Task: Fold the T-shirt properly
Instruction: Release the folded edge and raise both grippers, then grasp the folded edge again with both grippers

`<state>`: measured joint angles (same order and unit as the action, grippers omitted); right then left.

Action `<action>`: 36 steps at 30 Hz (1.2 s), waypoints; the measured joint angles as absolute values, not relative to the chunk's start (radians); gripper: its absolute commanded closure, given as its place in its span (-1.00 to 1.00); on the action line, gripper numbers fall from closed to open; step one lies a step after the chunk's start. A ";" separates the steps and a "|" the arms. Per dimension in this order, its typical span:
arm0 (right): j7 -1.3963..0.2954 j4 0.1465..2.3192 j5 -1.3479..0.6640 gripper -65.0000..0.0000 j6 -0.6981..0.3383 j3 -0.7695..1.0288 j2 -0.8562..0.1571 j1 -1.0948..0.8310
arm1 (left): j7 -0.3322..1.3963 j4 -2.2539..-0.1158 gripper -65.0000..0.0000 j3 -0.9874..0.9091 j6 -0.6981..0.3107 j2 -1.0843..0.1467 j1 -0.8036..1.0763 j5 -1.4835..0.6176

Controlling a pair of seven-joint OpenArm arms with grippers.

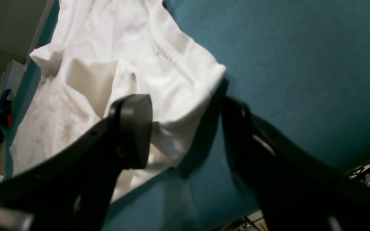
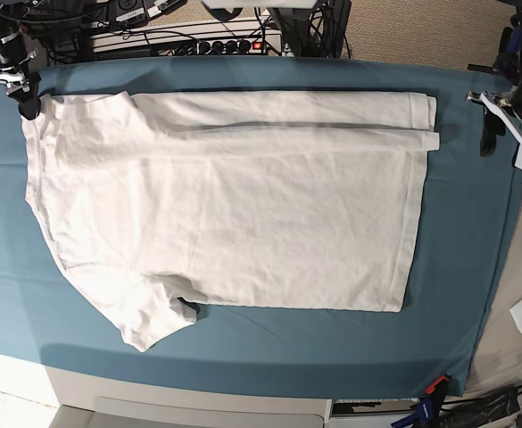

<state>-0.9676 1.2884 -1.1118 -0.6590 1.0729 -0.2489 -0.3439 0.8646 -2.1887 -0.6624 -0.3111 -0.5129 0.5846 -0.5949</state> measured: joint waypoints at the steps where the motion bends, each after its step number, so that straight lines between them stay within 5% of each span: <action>1: -0.968 1.288 -1.112 -0.05 -0.659 1.073 -0.249 -0.344 | 0.864 -2.189 -0.06 -0.662 -0.297 -0.513 0.585 -0.595; 7: -0.984 1.288 -1.177 0.04 -0.685 1.073 -0.249 -0.344 | 0.865 -2.189 -0.06 -0.662 -0.284 -0.508 0.585 -0.573; 12: -0.987 1.288 -1.172 0.82 -0.685 1.073 -0.249 -0.344 | 0.864 -2.189 -0.06 -0.662 -0.258 -0.498 0.588 -0.578; 14: -0.987 1.288 -1.170 0.94 -0.685 1.073 -0.248 -0.344 | 0.860 -2.167 -0.06 -0.662 -0.255 -0.486 0.607 -0.612; 23: -0.987 1.288 -1.172 0.94 -0.685 1.073 -0.235 -0.344 | 0.961 -2.051 -0.06 -0.661 -0.364 -0.428 0.681 -0.905; 36: -0.987 1.288 -1.172 0.94 -0.685 1.073 -0.235 -0.344 | 0.944 -1.974 -0.06 -0.454 -0.355 -0.348 0.614 -0.825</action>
